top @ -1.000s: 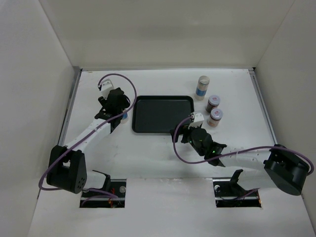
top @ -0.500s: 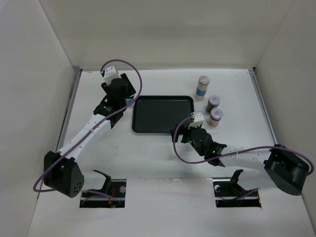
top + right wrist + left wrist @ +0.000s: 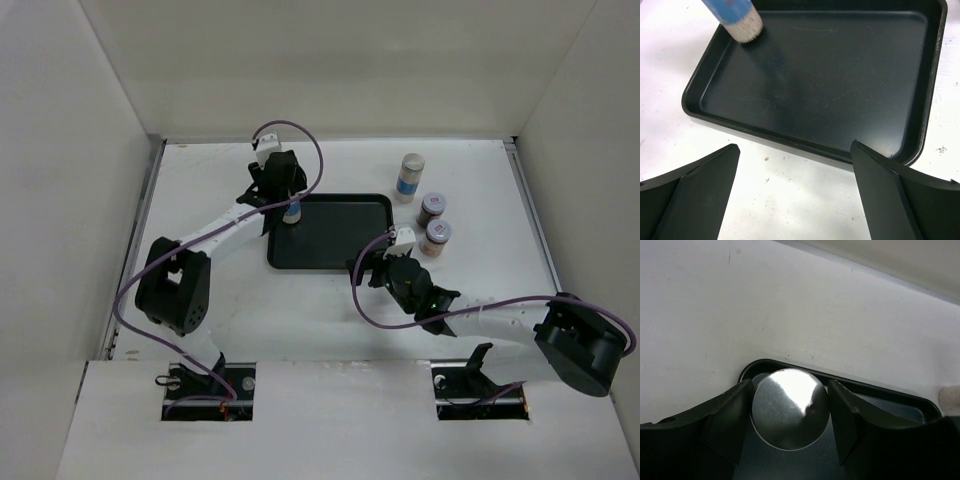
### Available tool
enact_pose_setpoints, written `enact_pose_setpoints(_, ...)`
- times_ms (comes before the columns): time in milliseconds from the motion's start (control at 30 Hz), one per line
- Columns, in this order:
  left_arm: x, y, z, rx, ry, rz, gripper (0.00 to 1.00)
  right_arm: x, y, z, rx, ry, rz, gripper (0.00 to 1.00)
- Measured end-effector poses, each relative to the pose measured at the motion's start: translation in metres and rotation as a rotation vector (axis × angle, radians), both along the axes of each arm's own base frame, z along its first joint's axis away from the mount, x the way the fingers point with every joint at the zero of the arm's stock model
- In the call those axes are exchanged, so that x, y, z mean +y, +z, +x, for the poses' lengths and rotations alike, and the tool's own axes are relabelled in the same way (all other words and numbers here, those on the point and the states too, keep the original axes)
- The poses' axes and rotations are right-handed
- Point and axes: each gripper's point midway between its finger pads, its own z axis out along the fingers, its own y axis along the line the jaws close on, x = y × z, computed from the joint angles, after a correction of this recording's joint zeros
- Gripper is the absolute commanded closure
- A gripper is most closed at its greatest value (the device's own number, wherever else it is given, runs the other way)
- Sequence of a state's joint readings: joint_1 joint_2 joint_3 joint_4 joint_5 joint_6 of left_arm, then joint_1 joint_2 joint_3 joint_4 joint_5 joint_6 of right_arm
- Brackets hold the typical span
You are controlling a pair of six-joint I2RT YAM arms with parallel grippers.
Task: Organize the condiment bottles
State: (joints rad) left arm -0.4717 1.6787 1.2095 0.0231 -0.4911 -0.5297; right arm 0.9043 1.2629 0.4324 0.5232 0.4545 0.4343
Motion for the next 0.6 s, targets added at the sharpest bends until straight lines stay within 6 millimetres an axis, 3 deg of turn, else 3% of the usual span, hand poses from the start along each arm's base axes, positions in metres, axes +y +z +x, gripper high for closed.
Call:
enact_pose_setpoints(67,-0.004,-0.015,0.003,0.022,-0.009,0.006,0.61,0.0,0.0,0.0,0.0,0.0,0.0,0.0)
enact_pose_setpoints(300,-0.009,-0.02,0.005,-0.028,-0.015,-0.035,0.19,-0.001,0.004,0.0,-0.007,-0.002,0.01,0.0)
enact_pose_setpoints(500,-0.001,-0.023,-0.019,-0.039,-0.008,-0.068,0.01,-0.002,0.004,0.002,-0.008,-0.008,0.009,0.01)
enact_pose_setpoints(533,0.002,-0.02,-0.025,-0.048,-0.002,-0.079,0.01,-0.003,0.004,0.002,-0.008,-0.009,0.01,0.08)
enact_pose_setpoints(600,0.01,-0.01,-0.038,-0.081,0.011,-0.106,0.01,-0.003,0.005,0.002,-0.011,-0.007,0.007,0.33)
